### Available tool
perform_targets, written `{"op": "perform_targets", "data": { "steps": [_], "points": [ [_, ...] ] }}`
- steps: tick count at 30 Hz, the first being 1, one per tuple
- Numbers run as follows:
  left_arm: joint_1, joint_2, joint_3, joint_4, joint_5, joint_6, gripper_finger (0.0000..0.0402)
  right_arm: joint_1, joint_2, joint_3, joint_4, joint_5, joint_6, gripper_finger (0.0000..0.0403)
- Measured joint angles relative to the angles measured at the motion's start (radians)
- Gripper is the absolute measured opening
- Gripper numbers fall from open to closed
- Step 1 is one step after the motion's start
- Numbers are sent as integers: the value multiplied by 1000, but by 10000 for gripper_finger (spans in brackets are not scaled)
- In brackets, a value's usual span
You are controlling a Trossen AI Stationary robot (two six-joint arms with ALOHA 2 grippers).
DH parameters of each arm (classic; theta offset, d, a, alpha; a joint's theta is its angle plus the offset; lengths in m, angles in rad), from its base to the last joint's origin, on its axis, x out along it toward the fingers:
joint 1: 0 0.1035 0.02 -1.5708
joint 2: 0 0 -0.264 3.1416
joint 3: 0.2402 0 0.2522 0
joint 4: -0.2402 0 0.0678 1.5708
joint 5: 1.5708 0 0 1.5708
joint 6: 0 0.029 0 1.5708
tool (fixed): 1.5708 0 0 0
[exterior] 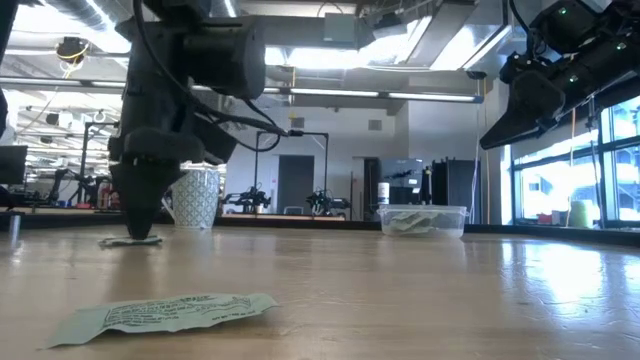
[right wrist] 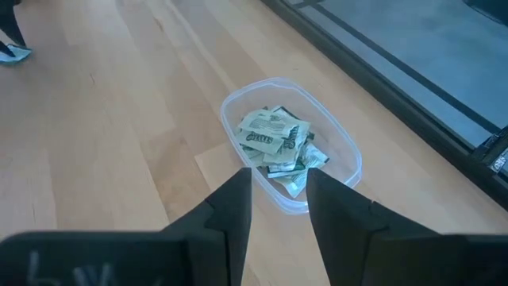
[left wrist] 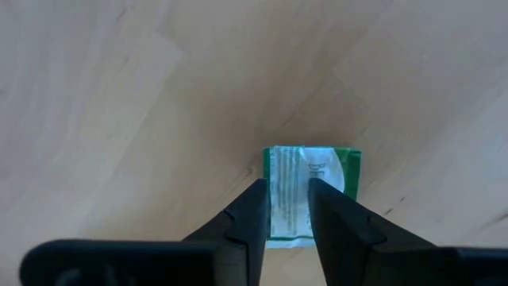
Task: Pick and place items into bin
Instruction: Put the truvia packet into the transparent bin
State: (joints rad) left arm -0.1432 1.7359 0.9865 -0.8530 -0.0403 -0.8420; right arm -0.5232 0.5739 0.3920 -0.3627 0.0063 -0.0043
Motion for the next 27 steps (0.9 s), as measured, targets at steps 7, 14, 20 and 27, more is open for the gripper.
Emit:
{"op": "perform_targets", "data": {
  "steps": [7,14,20,27],
  "points": [
    [1,-6,-32,46,8,-10,73,0,0,0,0,0,0,126],
    [1,-3,-33,48,9,-10,49,0,0,0,1,0,0,126],
    [0,-2,-34,49,9,-9,28,0,0,0,2,0,-1,126],
    [2,0,-19,43,9,58,9,0,0,0,3,0,-5,126]
  ]
}}
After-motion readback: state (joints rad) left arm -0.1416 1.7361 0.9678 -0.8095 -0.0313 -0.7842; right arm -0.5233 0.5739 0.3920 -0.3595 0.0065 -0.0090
